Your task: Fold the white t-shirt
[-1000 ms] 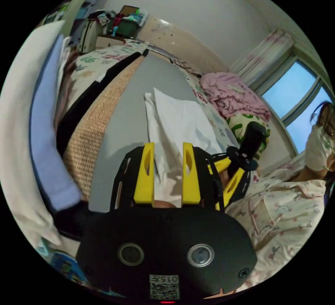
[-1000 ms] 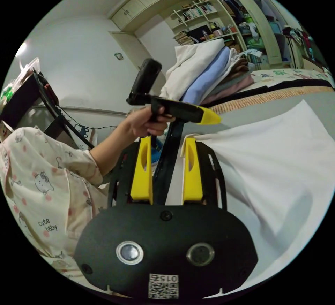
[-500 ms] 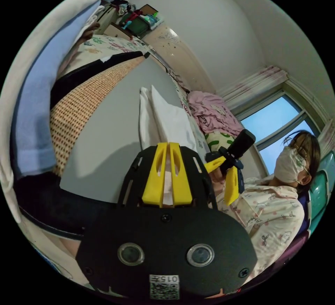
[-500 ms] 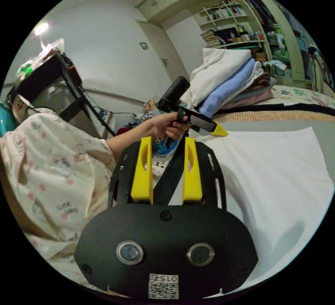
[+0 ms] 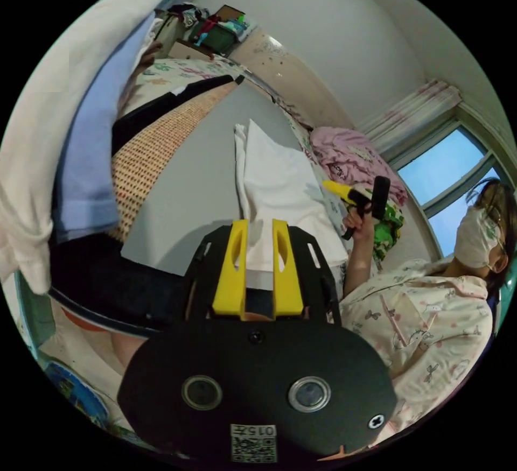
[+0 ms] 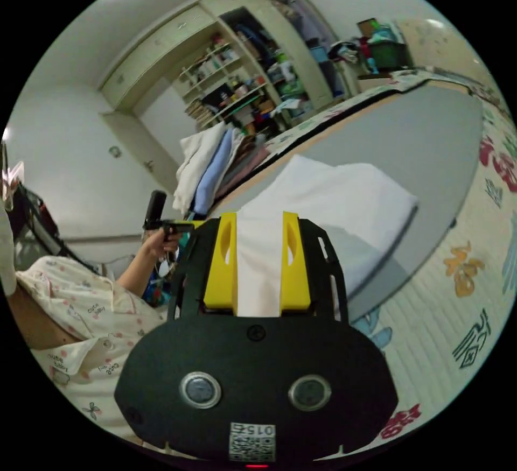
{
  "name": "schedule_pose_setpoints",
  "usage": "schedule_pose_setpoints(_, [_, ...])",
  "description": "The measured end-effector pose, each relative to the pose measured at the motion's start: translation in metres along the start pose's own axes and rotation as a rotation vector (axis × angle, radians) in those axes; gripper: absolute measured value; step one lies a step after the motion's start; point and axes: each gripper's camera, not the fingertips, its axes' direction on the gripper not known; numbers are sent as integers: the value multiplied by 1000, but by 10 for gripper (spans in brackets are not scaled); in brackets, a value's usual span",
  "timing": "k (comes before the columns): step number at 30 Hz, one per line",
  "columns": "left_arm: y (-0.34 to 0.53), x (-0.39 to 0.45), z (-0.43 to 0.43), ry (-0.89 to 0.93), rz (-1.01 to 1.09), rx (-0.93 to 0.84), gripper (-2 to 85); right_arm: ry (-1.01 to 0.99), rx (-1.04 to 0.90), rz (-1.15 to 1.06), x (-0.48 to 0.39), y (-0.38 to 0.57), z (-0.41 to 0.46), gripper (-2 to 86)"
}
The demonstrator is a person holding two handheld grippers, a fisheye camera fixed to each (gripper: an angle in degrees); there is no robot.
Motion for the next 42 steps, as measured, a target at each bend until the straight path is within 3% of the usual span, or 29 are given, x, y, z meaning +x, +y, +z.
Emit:
schedule_pose_setpoints(5, [-22,14,25,-58,56,-136,52,36,238,164,63,-5,-74,128])
schedule_pose_setpoints(11, [-56,24,-3,-88,127,-16,62,67,338,290,127,-11,-113,135])
schedule_pose_setpoints(17, [-142,23,6,-19,155,63,106,184,287,440,195,-26,-112,145])
schedule_pose_setpoints(20, [-191,21,36,6,127,47,118,118,260,526,239,-28,-113,148])
schedule_pose_setpoints(29, [-306,25,125,-64,112,-116,140,114,91,468,296,5,-130,93])
schedule_pose_setpoints(38, [-336,26,121,31,81,-159,53,-127,86,471,371,136,-164,53])
schedule_pose_setpoints(42, [-315,41,56,103,105,-8,16,-157,123,437,388,205,-181,50])
